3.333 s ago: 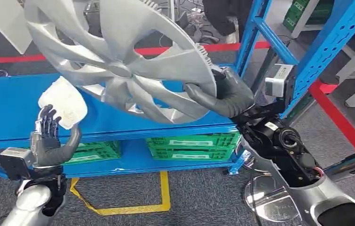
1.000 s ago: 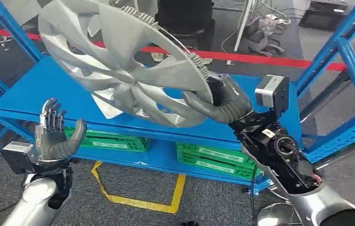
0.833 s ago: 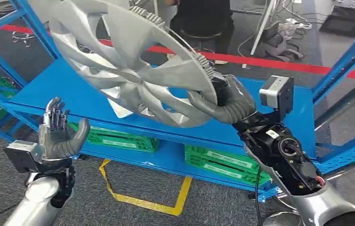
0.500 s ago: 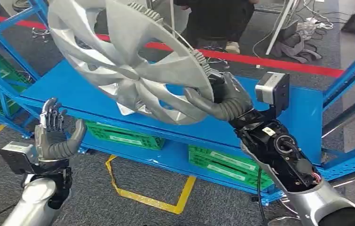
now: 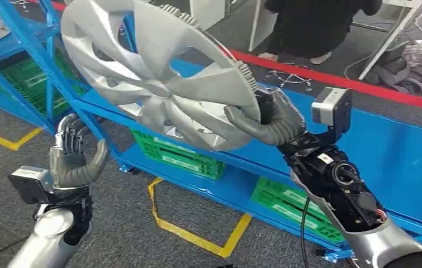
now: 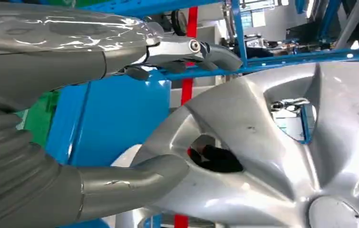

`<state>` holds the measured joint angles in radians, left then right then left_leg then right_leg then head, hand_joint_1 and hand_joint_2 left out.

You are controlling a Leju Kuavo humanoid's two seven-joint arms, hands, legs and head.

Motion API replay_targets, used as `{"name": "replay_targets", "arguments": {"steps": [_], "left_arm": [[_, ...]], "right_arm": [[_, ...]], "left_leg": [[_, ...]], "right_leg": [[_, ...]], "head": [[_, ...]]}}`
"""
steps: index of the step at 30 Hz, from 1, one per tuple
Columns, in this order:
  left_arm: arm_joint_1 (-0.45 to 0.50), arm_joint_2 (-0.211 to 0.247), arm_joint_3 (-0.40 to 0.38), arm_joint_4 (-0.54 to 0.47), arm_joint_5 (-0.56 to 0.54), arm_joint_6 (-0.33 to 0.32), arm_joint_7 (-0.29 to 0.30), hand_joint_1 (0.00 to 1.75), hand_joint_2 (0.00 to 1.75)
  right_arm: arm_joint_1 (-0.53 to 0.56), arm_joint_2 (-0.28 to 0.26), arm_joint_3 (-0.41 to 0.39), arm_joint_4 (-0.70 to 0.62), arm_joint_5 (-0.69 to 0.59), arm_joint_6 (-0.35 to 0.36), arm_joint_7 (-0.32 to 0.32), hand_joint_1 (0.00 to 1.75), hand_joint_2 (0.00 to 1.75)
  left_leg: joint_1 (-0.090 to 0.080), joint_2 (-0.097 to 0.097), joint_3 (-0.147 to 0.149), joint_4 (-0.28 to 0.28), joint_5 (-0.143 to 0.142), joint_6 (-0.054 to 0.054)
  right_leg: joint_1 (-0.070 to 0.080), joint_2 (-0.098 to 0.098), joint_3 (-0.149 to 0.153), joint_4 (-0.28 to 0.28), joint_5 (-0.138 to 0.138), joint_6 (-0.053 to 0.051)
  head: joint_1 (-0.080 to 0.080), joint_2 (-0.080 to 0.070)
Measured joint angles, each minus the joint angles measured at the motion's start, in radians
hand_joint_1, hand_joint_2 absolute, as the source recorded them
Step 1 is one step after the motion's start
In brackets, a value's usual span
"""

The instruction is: Take the parts from the cabinet and place them on the table.

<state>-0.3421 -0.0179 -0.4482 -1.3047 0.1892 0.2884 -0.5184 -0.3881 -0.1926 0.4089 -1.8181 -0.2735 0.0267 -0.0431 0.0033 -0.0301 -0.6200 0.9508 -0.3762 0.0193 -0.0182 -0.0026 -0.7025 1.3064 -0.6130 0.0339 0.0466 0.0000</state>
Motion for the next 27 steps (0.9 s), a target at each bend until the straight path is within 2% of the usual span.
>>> {"name": "replay_targets", "arguments": {"steps": [1,2,3,4,5,6,7,9,10,11,12,13,14,15,16,17,18,19,20,21,22,24,25,26,27], "left_arm": [[0.000,-0.001,0.000,0.003,0.000,-0.005,-0.003,0.00,1.75],[0.000,-0.002,0.000,0.006,0.000,-0.007,-0.006,0.00,1.75],[0.000,-0.003,0.000,0.008,0.000,-0.008,-0.009,0.00,1.75],[-0.001,-0.005,0.000,0.010,0.000,-0.010,-0.011,0.00,1.75],[0.000,-0.006,0.000,0.012,0.000,-0.010,-0.013,0.00,1.75],[-0.002,-0.007,0.000,0.014,0.000,-0.011,-0.014,0.00,1.75],[-0.001,-0.008,0.000,0.015,0.000,-0.012,-0.015,0.00,1.75],[0.001,-0.007,0.000,0.019,0.002,-0.014,-0.016,0.00,1.75],[0.000,-0.007,0.000,0.019,0.002,-0.015,-0.018,0.00,1.75],[-0.001,-0.007,0.000,0.020,0.003,-0.015,-0.021,0.00,1.75],[-0.006,-0.006,0.000,0.021,0.004,-0.015,-0.021,0.00,1.75],[-0.007,-0.005,0.000,0.021,0.005,-0.012,-0.022,0.00,1.75],[-0.003,-0.005,0.000,0.021,0.006,-0.010,-0.022,0.00,1.75],[0.000,-0.005,0.000,0.022,0.006,-0.009,-0.022,0.00,1.75],[0.004,-0.003,0.000,0.022,0.006,-0.007,-0.022,0.00,1.75],[0.006,-0.001,0.001,0.022,0.006,-0.003,-0.021,0.00,1.75],[0.007,0.002,0.001,0.022,0.005,0.003,-0.018,0.00,1.75],[0.007,0.003,0.003,0.019,0.004,0.008,-0.011,0.00,1.75],[0.008,0.006,0.005,0.016,0.003,0.014,-0.008,0.00,1.75],[0.008,0.008,0.006,0.013,0.002,0.015,-0.006,0.00,1.75],[0.012,0.009,0.006,0.010,0.002,0.017,-0.002,0.00,1.75],[0.018,0.014,0.010,0.008,0.000,0.022,0.007,0.00,1.75],[0.020,0.016,0.012,0.002,0.000,0.023,0.009,0.00,1.75],[0.023,0.017,0.014,-0.003,-0.001,0.023,0.010,0.00,1.75],[0.020,0.018,0.015,-0.006,-0.001,0.024,0.010,0.00,1.75]], "right_arm": [[0.002,0.000,0.000,0.000,0.000,-0.003,0.001,1.75,1.75],[0.003,0.000,0.000,0.000,-0.001,-0.008,0.001,1.75,1.75],[0.003,0.000,0.000,0.000,-0.001,-0.009,0.000,1.75,1.75],[0.003,0.000,0.000,0.000,-0.002,-0.011,-0.001,1.75,1.75],[0.003,-0.002,0.000,0.000,-0.002,-0.013,-0.001,1.75,1.75],[0.003,-0.002,0.001,0.000,-0.003,-0.016,-0.001,1.75,1.75],[0.000,-0.002,0.002,0.000,-0.005,-0.017,-0.003,1.75,1.75],[-0.002,-0.002,0.004,0.000,-0.004,-0.018,-0.003,1.75,1.75],[-0.003,-0.002,0.004,0.000,-0.005,-0.018,-0.003,1.75,1.75],[-0.006,-0.002,0.005,0.001,-0.003,-0.018,-0.002,1.75,1.75],[-0.008,-0.002,0.006,0.001,-0.002,-0.019,-0.002,1.75,1.75],[-0.009,-0.002,0.006,0.001,0.000,-0.019,-0.004,1.75,1.75],[-0.012,-0.002,0.007,0.001,0.000,-0.019,-0.004,1.75,1.75],[-0.013,-0.002,0.008,0.002,-0.001,-0.019,-0.004,1.75,1.75],[-0.013,-0.002,0.011,0.002,-0.003,-0.018,-0.004,1.75,1.75],[-0.014,-0.002,0.013,0.003,-0.007,-0.014,-0.005,1.75,1.75],[-0.016,-0.002,0.017,0.003,-0.013,-0.009,-0.006,1.75,1.75],[-0.019,-0.002,0.020,0.004,-0.014,-0.005,-0.008,1.75,1.75],[-0.025,-0.001,0.023,0.006,-0.014,0.002,-0.010,1.75,1.75],[-0.032,-0.001,0.025,0.009,-0.014,0.003,-0.014,1.75,1.75],[-0.038,-0.001,0.027,0.013,-0.014,0.005,-0.018,1.75,1.75],[-0.043,0.002,0.032,0.020,-0.016,0.013,-0.025,1.75,1.75],[-0.045,0.002,0.034,0.022,-0.019,0.016,-0.026,1.75,1.75],[-0.046,0.002,0.036,0.026,-0.021,0.016,-0.026,1.75,1.75],[-0.047,0.002,0.038,0.029,-0.024,0.017,-0.027,1.75,1.75]], "left_leg": [[-0.001,-0.012,0.003,0.000,-0.001,0.000],[-0.001,-0.026,0.006,0.001,-0.003,-0.001],[-0.001,-0.038,0.009,0.003,-0.005,-0.002],[-0.001,-0.051,0.014,0.005,-0.008,-0.005],[0.002,-0.061,0.012,0.005,-0.010,-0.008],[-0.005,-0.070,0.008,0.011,-0.010,-0.012],[0.001,-0.077,-0.002,0.011,-0.007,-0.019],[0.008,-0.097,-0.005,0.004,0.000,-0.031],[0.002,-0.104,-0.007,0.006,-0.005,-0.036],[-0.003,-0.046,-0.015,0.032,-0.022,-0.041],[-0.002,-0.008,-0.047,0.092,-0.053,-0.045],[0.000,0.009,-0.094,0.180,-0.088,-0.050],[0.004,0.016,-0.140,0.262,-0.116,-0.054],[0.007,0.019,-0.176,0.322,-0.131,-0.057],[0.009,0.021,-0.191,0.339,-0.123,-0.060],[0.011,0.023,-0.176,0.301,-0.094,-0.060],[0.013,0.027,-0.133,0.216,-0.049,-0.059],[0.012,0.043,-0.083,0.120,-0.008,-0.056],[0.010,0.080,-0.036,0.038,0.017,-0.051],[-0.001,0.104,-0.017,-0.005,0.016,-0.048],[-0.001,0.082,-0.019,-0.001,0.019,-0.037],[-0.007,0.061,-0.020,0.000,0.016,-0.027],[-0.002,0.051,-0.012,-0.008,0.018,-0.019],[0.003,0.041,-0.004,-0.013,0.019,-0.014],[0.004,0.034,-0.001,-0.013,0.018,-0.004]], "right_leg": [[0.000,0.000,-0.006,-0.005,0.020,-0.002],[0.000,0.002,0.011,-0.056,0.063,-0.006],[0.000,0.007,0.043,-0.137,0.115,-0.011],[0.000,0.023,0.083,-0.235,0.170,-0.017],[-0.001,0.068,0.105,-0.300,0.190,-0.025],[-0.005,0.078,0.117,-0.319,0.186,-0.024],[0.000,0.069,0.132,-0.326,0.177,-0.023],[0.004,0.056,0.131,-0.328,0.179,-0.027],[-0.013,0.041,0.141,-0.343,0.184,-0.035],[-0.008,0.031,0.147,-0.349,0.186,-0.038],[-0.005,0.019,0.149,-0.350,0.186,-0.045],[-0.003,0.008,0.149,-0.350,0.186,-0.046],[-0.002,-0.004,0.149,-0.350,0.184,-0.047],[-0.001,-0.016,0.149,-0.350,0.182,-0.048],[-0.001,-0.027,0.150,-0.350,0.181,-0.048],[-0.002,-0.038,0.152,-0.350,0.179,-0.047],[-0.002,-0.049,0.155,-0.350,0.176,-0.044],[-0.002,-0.058,0.158,-0.350,0.173,-0.041],[0.000,-0.065,0.162,-0.350,0.169,-0.036],[0.010,-0.071,0.161,-0.345,0.162,-0.028],[0.010,-0.078,0.165,-0.349,0.161,-0.024],[0.008,-0.099,0.174,-0.353,0.156,-0.013],[0.005,-0.106,0.179,-0.352,0.150,-0.005],[-0.001,-0.074,0.171,-0.334,0.133,-0.002],[-0.002,-0.034,0.150,-0.280,0.101,-0.003]], "head": [[0.002,0.000],[0.003,0.000],[0.006,0.000],[0.011,0.000],[0.017,0.000],[0.011,0.000],[0.016,0.000],[0.014,0.000],[0.013,0.000],[0.011,0.000],[-0.005,0.000],[-0.010,0.000],[-0.012,0.000],[-0.015,0.000],[-0.019,0.000],[-0.021,0.000],[-0.023,0.000],[-0.025,0.000],[-0.026,0.000],[-0.031,0.000],[-0.024,0.000],[-0.021,0.000],[-0.021,0.000],[-0.018,0.000],[-0.017,0.000]]}}
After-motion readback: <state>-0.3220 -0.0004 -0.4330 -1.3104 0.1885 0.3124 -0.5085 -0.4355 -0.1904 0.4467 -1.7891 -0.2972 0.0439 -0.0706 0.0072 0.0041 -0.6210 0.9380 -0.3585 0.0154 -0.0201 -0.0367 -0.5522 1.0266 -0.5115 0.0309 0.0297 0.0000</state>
